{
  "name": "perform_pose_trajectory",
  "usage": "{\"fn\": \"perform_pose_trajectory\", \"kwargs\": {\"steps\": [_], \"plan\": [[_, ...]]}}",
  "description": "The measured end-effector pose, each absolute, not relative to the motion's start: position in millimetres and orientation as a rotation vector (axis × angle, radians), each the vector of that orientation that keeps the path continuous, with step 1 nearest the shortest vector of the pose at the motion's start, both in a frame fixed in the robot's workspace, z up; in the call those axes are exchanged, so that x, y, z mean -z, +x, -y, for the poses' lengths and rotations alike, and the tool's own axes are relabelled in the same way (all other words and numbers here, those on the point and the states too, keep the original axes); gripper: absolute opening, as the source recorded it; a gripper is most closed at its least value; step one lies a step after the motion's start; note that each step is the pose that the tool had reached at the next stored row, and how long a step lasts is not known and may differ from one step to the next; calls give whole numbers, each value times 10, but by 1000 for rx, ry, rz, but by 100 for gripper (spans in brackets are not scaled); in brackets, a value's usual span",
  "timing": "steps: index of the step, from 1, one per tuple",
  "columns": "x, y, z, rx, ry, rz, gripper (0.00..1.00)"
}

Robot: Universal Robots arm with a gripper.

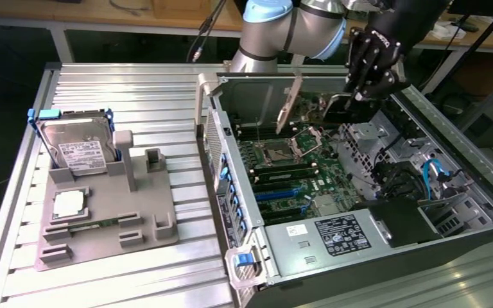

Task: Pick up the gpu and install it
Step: 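Insert the gpu into the slot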

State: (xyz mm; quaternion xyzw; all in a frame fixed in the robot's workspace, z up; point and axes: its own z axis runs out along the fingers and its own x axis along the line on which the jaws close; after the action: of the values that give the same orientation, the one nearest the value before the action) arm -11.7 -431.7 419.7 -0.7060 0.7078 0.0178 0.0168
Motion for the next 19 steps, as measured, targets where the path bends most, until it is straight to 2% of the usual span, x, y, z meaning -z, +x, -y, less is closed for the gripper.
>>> {"fn": "perform_pose_trajectory", "kwargs": {"steps": [2, 6, 9, 11, 19], "plan": [[-4112, -224, 4315, -62, -2252, -2144, 27], [-3607, -396, 4354, -59, -2211, -2186, 27], [-3372, -538, 4356, -59, -2210, -2186, 27], [-3218, -570, 4493, -59, -2210, -2187, 27], [-3151, -611, 4617, -59, -2210, -2187, 27]]}}
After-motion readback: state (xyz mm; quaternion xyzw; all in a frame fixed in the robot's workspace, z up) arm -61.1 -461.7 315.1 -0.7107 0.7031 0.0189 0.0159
